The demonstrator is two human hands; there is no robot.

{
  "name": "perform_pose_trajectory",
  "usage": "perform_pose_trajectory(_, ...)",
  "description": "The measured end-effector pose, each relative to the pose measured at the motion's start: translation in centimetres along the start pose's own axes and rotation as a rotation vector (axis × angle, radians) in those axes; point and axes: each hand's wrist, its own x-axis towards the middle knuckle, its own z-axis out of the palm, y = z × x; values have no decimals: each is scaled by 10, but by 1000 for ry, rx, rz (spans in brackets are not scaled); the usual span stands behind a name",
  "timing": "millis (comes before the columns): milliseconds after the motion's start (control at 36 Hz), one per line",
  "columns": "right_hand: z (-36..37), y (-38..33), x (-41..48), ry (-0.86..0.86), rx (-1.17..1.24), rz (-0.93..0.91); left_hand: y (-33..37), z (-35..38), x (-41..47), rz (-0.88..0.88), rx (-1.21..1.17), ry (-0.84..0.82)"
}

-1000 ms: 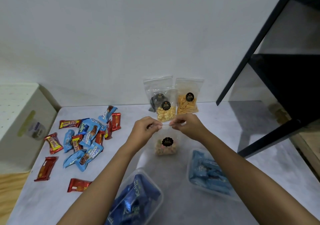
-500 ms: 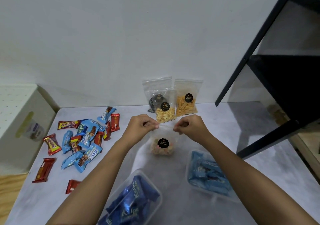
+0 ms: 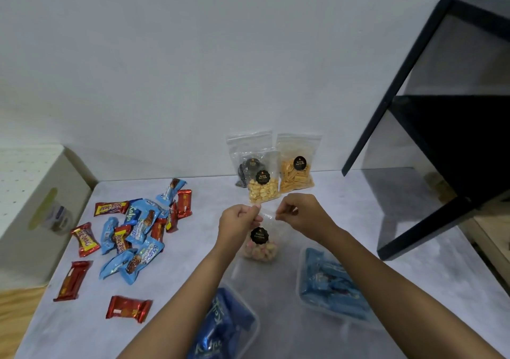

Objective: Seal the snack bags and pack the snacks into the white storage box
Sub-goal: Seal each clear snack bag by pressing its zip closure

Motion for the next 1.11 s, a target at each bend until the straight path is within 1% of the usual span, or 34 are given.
perform_pose_trajectory(111, 0, -1, 0, -75, 2, -12, 1, -3, 1, -43, -83, -46)
perform_pose_trajectory(222, 1, -11, 0, -200, 68, 92, 2, -4, -1, -32, -93, -84)
perform_pose_trajectory(389, -1, -20, 4, -249, 132, 195, 3, -7, -4, 3, -85, -166)
perform_pose_trajectory(472, 0, -24, 5, -221, 200, 239, 4, -10, -3, 23, -35, -186)
perform_pose_trajectory(583, 5, -25, 7, -198, 321, 357, 5, -11, -2, 35, -26, -176)
perform_pose_trajectory(722, 4, -27, 7, -199, 367, 427, 3, -11, -2, 43, -29, -170)
perform_pose_trajectory(889, -1, -28, 4, -234, 375, 421, 2, -8, -3, 64, -44, -176)
perform_pose_trajectory(1028, 0, -25, 6, -191, 383, 417, 0, -6, -1, 64, -30, -167)
perform_pose_trajectory(1111, 1, -22, 6, -153, 384, 379, 0, -4, 1, 78, -19, -165)
